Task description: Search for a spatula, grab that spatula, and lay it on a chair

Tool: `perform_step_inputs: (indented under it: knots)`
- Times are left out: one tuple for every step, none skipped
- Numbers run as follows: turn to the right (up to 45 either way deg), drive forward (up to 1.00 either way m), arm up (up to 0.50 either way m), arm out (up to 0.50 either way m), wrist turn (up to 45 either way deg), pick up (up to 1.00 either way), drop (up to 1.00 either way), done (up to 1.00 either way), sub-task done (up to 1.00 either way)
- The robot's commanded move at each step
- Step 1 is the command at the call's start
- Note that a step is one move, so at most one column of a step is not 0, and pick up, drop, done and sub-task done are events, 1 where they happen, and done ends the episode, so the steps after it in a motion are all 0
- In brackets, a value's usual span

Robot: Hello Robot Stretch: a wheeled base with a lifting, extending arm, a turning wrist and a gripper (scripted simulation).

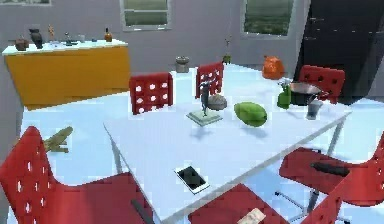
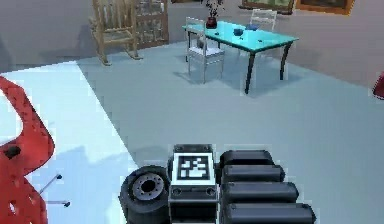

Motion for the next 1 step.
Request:
perform_step_inputs:
  knots:
    - [3.0,0.0,0.0,0.0,0.0,0.0,0.0,0.0,0.0]
